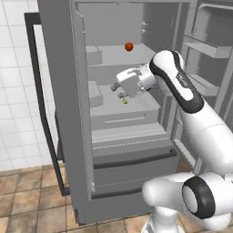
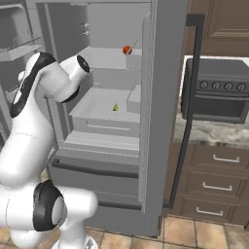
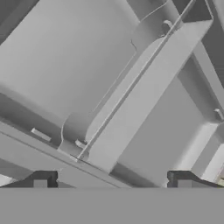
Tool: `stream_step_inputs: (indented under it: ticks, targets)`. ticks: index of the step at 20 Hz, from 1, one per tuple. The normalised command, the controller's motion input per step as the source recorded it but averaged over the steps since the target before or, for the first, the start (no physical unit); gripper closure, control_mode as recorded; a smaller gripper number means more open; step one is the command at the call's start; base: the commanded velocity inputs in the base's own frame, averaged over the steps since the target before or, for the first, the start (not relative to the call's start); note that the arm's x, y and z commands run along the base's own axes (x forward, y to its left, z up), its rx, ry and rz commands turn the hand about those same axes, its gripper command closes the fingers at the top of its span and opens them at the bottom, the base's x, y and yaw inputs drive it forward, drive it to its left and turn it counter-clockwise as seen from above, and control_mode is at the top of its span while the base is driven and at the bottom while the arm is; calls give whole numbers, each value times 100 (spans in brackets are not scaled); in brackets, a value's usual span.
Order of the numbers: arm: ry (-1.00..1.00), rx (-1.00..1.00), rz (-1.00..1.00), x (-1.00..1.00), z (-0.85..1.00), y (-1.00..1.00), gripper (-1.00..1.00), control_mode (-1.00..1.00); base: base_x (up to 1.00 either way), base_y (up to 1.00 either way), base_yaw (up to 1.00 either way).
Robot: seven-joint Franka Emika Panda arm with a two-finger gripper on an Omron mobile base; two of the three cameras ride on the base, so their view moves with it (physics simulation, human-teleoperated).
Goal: Take the lemon wedge from the fridge and place it on the plate with fish on the dining counter.
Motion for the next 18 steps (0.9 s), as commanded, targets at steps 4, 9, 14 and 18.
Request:
stream_step_inputs:
  ticks: [4, 9, 14, 18]
  targets:
    - [-4, -30, -2, -100, -9, -88, -100, -100, 0, 0, 0]
    - [-2, -43, -2, -100, -46, -94, -100, -100, 0, 0, 0]
    - [-7, -54, -14, -90, -36, -84, -100, -100, 0, 0, 0]
    - [-5, -30, -54, -2, -1, -59, -100, -100, 0, 0, 0]
